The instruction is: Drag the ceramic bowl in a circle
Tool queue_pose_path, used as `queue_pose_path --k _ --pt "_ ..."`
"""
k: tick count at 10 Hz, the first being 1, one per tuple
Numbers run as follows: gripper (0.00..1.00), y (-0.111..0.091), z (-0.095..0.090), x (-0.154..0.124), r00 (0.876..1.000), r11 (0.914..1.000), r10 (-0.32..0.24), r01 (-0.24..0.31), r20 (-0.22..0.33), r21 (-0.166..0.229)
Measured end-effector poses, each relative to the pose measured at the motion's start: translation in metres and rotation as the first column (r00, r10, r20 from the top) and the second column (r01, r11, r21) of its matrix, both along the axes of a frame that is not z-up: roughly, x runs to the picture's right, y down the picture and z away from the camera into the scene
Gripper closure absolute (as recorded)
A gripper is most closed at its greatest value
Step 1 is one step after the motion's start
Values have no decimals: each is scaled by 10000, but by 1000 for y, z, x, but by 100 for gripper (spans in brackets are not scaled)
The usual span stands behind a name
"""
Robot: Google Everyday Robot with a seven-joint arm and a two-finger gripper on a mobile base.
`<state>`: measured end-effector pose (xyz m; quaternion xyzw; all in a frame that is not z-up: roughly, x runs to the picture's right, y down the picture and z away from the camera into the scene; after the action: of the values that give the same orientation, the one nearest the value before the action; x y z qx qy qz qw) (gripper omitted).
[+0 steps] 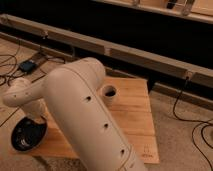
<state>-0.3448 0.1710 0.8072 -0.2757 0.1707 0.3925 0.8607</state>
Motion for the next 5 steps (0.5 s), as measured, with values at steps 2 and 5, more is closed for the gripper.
queue_pose_path --k 2,5 --pt "100 -20 12 -4 9998 9997 6 0 -220 253" --pt "100 -56 32 5 9959 9972 514 -471 -747 577"
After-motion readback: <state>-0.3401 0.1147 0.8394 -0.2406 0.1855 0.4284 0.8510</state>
